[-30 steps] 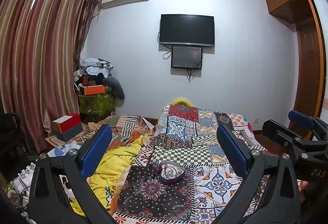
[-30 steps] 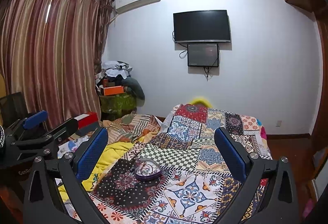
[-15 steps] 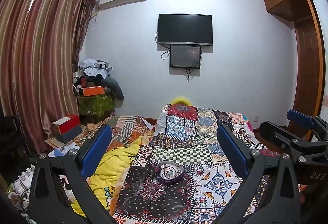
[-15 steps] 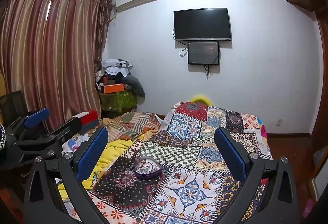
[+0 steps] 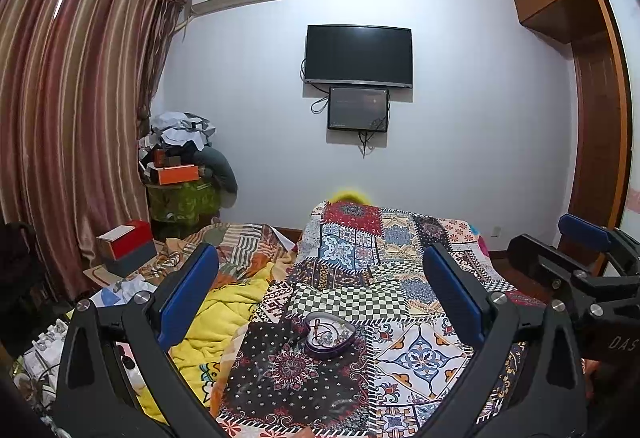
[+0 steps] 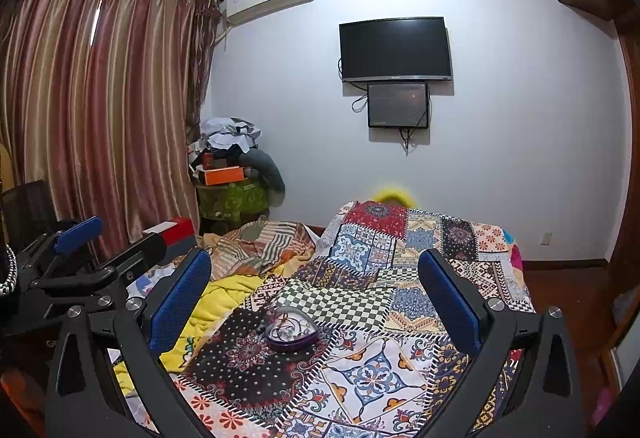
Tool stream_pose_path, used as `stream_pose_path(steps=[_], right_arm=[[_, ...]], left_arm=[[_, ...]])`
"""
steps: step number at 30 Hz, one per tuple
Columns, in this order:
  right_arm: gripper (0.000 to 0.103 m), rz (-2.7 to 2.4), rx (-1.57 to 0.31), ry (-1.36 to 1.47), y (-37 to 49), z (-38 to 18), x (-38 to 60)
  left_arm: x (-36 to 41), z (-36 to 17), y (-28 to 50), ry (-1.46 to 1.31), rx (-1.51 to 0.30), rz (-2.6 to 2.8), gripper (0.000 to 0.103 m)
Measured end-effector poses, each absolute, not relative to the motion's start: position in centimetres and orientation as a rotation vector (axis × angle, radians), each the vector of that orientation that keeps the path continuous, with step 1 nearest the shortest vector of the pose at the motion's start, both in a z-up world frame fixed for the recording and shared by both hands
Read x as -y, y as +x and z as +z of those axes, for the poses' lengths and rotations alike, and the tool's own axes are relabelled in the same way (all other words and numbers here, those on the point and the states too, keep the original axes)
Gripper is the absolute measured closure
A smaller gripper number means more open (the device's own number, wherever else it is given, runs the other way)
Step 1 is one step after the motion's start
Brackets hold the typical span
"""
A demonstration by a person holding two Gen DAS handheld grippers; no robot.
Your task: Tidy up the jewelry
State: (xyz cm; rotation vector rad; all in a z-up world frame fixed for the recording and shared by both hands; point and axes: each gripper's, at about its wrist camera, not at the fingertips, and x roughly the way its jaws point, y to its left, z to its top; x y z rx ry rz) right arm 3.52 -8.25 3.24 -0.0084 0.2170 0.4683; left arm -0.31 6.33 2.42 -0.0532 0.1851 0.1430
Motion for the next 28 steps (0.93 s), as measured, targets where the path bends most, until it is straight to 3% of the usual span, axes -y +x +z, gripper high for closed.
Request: stream_pose_path(steps=[28], right_arm=[[0.0, 0.466, -0.217, 0.0, 3.71, 3.21, 8.38]], left_arm=[[-7.13, 2.51, -0.08, -0.094, -0.199, 0.142, 0.001]])
